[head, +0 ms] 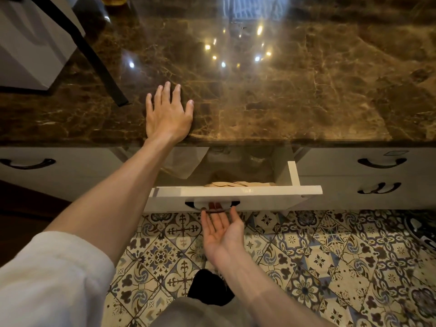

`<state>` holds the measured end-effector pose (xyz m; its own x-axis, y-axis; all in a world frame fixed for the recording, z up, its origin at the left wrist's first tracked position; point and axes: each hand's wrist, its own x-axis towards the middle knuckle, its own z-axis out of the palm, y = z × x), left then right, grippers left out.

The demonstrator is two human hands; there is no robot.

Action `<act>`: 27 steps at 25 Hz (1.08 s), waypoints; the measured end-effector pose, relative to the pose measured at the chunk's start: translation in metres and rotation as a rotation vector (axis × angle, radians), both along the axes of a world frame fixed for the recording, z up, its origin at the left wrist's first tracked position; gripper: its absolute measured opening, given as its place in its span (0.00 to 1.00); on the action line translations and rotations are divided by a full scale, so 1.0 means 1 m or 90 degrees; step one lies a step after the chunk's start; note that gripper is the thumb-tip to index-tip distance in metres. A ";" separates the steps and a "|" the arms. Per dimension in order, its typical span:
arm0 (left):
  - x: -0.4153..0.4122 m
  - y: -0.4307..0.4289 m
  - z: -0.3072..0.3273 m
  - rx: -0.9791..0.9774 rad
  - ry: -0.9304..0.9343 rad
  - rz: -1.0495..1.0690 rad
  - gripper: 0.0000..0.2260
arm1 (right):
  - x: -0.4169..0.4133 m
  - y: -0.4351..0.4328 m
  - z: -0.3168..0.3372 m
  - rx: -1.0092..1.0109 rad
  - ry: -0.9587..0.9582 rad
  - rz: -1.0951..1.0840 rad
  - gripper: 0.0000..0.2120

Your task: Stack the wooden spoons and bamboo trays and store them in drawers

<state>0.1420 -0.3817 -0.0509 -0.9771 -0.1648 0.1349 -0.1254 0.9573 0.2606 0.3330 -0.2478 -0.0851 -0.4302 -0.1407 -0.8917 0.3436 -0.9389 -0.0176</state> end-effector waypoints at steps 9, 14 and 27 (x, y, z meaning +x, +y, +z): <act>-0.003 -0.002 0.000 0.011 0.029 -0.010 0.25 | -0.055 -0.010 -0.002 0.024 0.031 -0.001 0.17; -0.005 -0.003 -0.002 0.025 0.038 -0.005 0.24 | -0.084 -0.014 -0.006 0.039 0.039 0.005 0.16; -0.008 -0.002 0.001 0.026 0.039 -0.001 0.24 | -0.103 -0.013 -0.004 0.070 0.040 0.022 0.21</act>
